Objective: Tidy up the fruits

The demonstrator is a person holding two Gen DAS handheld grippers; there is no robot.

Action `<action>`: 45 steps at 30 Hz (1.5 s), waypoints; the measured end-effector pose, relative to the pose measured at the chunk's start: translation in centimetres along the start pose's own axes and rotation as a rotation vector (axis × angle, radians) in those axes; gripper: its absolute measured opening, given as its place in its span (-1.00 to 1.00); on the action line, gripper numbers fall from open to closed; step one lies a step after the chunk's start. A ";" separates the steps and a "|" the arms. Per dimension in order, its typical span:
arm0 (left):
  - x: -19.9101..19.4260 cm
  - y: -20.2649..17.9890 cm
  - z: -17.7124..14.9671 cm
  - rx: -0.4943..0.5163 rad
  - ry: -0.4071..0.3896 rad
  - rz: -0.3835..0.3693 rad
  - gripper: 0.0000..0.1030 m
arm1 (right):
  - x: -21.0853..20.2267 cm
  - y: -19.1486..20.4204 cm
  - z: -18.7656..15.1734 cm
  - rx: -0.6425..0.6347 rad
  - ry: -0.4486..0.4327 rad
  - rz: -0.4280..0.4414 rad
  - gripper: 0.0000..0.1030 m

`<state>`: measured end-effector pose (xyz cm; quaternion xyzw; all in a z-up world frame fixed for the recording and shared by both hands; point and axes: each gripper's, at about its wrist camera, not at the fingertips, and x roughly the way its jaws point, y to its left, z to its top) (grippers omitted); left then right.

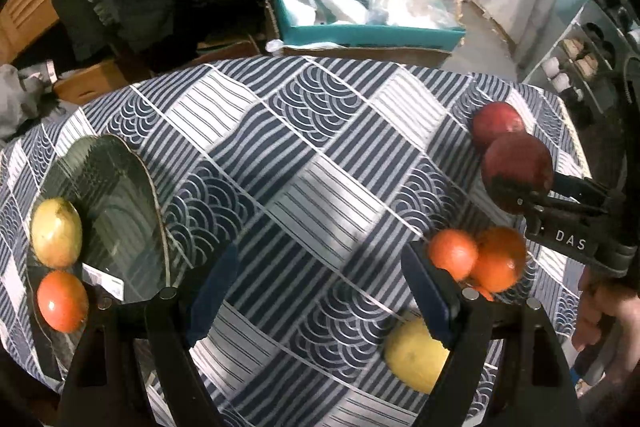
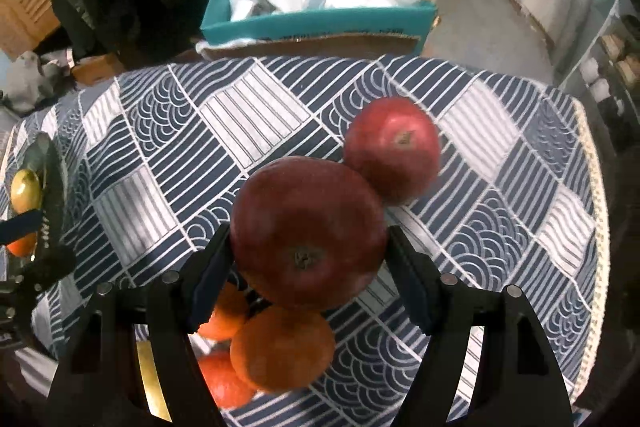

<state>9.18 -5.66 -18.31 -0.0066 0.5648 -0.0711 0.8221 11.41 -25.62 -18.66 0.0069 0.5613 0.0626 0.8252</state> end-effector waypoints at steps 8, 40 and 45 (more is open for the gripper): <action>-0.9 -2.0 -2.0 0.014 0.011 -0.034 0.65 | -3.1 -0.4 -1.6 -0.008 -0.035 -0.011 0.46; 3.1 -7.9 -7.4 0.063 0.147 -0.135 0.69 | -5.6 -3.8 -10.8 0.073 0.001 0.008 0.46; 3.9 -7.7 -7.5 0.054 0.164 -0.143 0.69 | -4.9 -3.9 -10.9 0.077 0.013 0.019 0.46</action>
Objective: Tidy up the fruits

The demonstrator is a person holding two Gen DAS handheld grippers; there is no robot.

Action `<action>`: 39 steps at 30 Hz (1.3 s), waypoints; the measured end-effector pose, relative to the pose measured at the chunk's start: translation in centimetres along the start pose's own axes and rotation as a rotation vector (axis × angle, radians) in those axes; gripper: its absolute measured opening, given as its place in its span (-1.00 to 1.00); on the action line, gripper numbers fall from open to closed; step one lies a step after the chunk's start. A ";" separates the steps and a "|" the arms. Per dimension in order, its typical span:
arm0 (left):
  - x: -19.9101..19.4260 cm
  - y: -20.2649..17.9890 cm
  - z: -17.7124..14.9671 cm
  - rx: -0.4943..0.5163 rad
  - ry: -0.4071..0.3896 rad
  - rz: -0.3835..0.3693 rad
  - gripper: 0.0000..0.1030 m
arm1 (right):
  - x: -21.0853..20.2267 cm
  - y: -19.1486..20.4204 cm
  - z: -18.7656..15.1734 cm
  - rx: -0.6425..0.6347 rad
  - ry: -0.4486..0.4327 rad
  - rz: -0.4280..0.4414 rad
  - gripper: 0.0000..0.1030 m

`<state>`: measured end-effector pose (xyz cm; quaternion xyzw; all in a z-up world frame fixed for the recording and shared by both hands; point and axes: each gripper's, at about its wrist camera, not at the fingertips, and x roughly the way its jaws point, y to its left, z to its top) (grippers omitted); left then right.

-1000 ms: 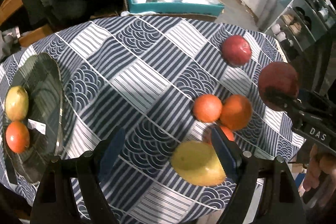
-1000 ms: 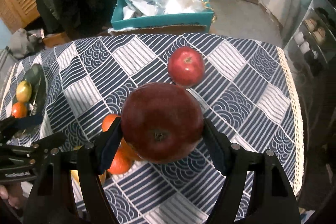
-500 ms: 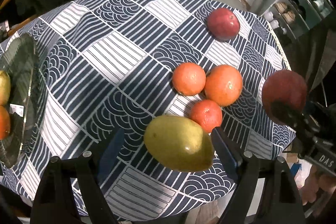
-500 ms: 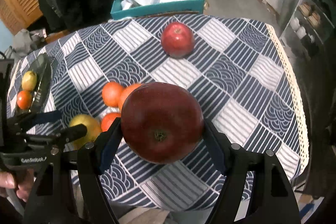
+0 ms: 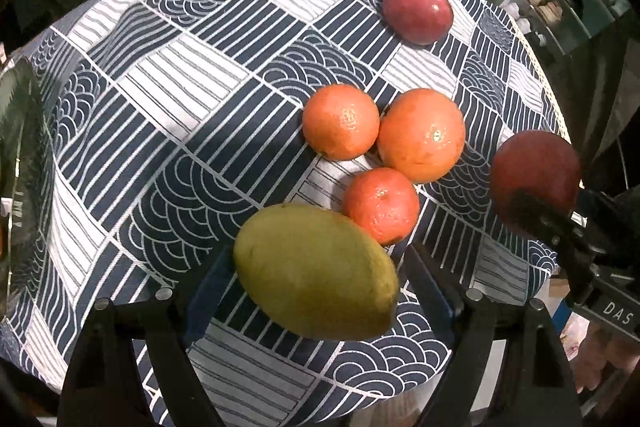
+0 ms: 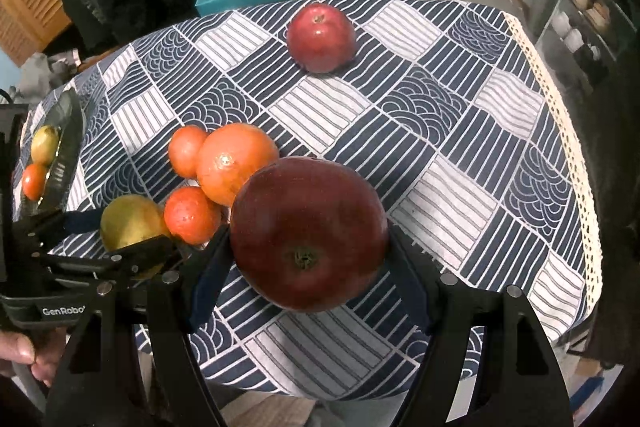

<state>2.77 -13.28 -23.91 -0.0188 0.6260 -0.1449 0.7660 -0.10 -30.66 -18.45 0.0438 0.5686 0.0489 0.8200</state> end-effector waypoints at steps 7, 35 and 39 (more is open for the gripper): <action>0.5 0.2 -0.1 0.031 0.001 -0.004 0.60 | 0.8 0.0 0.0 0.003 0.015 0.009 0.46; -8.2 -0.1 0.1 0.130 -0.260 0.088 0.59 | -4.2 2.5 2.0 -0.095 -0.177 -0.018 0.46; -9.9 -0.6 0.0 0.171 -0.308 0.105 0.59 | -5.5 3.0 2.4 -0.107 -0.213 -0.008 0.46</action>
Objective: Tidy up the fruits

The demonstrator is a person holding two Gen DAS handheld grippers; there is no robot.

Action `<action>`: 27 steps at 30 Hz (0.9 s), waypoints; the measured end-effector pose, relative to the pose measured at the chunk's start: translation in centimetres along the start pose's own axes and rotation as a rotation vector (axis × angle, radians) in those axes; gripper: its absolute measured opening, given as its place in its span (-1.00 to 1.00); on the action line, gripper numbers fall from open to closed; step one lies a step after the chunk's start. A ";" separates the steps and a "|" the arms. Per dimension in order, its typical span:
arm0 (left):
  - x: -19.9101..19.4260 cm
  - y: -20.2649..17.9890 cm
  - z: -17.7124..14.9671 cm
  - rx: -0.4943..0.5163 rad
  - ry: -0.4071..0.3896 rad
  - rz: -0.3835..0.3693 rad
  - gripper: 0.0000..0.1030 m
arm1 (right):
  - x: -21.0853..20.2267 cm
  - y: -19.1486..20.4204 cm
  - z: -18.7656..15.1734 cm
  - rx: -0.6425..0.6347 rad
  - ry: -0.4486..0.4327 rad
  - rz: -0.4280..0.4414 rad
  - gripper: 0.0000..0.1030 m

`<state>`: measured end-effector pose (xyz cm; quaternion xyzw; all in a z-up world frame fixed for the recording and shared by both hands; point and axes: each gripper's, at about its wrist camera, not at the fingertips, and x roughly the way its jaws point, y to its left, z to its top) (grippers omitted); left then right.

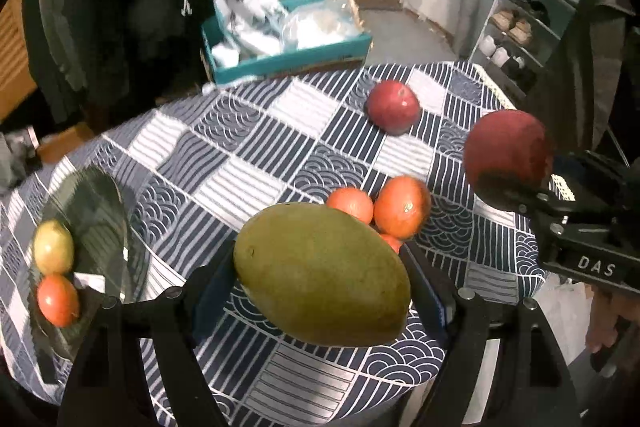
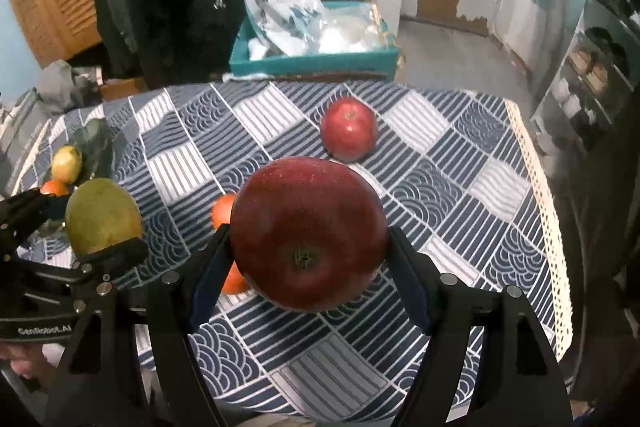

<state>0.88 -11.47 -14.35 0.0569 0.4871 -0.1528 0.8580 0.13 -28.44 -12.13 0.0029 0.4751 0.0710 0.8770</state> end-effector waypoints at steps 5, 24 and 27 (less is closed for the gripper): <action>-1.9 0.6 0.5 -0.015 -0.031 0.003 0.59 | -1.2 0.7 0.7 -0.007 -0.033 0.008 0.46; -8.5 5.0 1.1 -0.111 -0.151 0.034 0.59 | -5.9 3.5 3.4 -0.051 -0.149 0.047 0.46; -9.1 6.1 1.1 -0.141 -0.159 0.028 0.59 | -6.4 4.2 3.8 -0.061 -0.161 0.061 0.46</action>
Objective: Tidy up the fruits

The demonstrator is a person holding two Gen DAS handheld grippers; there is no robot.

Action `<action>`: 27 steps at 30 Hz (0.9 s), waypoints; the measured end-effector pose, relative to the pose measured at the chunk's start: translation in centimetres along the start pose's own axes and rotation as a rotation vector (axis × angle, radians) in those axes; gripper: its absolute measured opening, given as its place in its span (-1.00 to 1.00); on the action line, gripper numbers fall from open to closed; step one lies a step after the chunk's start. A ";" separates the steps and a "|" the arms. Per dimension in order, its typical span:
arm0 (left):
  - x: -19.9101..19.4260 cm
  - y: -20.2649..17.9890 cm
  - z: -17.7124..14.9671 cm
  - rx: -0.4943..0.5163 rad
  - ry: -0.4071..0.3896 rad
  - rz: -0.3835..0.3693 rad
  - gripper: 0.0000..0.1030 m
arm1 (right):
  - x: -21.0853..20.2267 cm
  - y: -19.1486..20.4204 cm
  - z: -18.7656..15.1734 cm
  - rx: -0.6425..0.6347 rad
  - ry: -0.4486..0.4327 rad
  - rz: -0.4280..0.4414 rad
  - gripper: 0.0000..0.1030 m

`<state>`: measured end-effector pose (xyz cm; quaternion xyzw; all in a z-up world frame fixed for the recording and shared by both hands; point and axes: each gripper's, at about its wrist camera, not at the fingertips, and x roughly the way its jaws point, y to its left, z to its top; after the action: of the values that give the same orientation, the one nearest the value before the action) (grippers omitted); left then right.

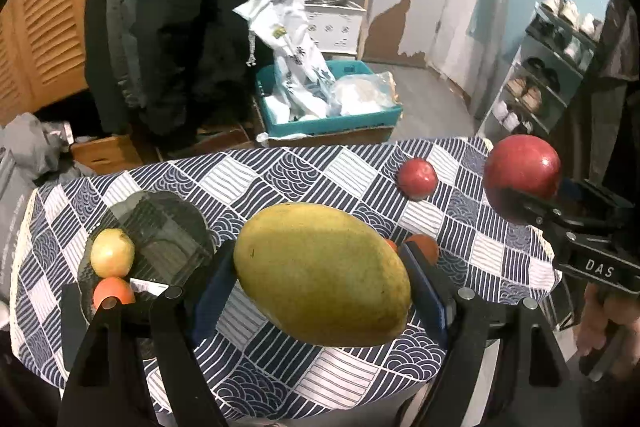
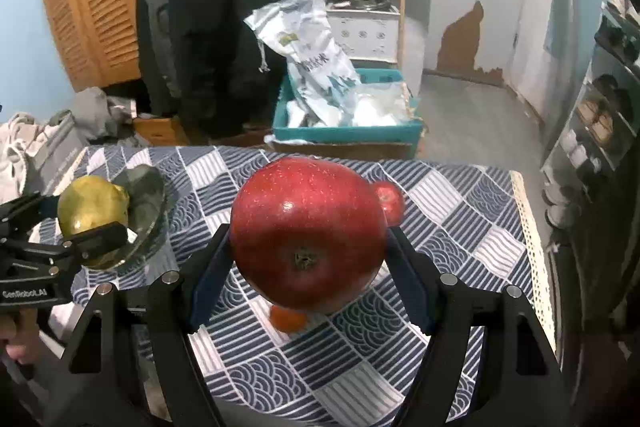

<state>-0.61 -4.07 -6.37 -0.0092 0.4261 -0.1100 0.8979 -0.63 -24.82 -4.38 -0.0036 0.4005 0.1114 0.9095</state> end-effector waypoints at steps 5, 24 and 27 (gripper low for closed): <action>-0.9 1.9 0.1 -0.040 -0.023 0.020 0.59 | -0.4 1.5 1.0 -0.017 -0.018 0.021 0.46; -2.0 8.7 -0.9 -0.158 -0.041 0.079 0.59 | 1.9 8.9 2.9 -0.098 -0.001 0.129 0.46; -1.9 9.7 -1.1 -0.174 -0.041 0.095 0.59 | 2.5 10.1 3.1 -0.109 0.010 0.142 0.46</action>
<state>-0.84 5.83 -6.70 -0.0694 0.4154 -0.0296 0.9065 1.18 -14.18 -3.30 -0.0252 0.3976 0.1972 0.8958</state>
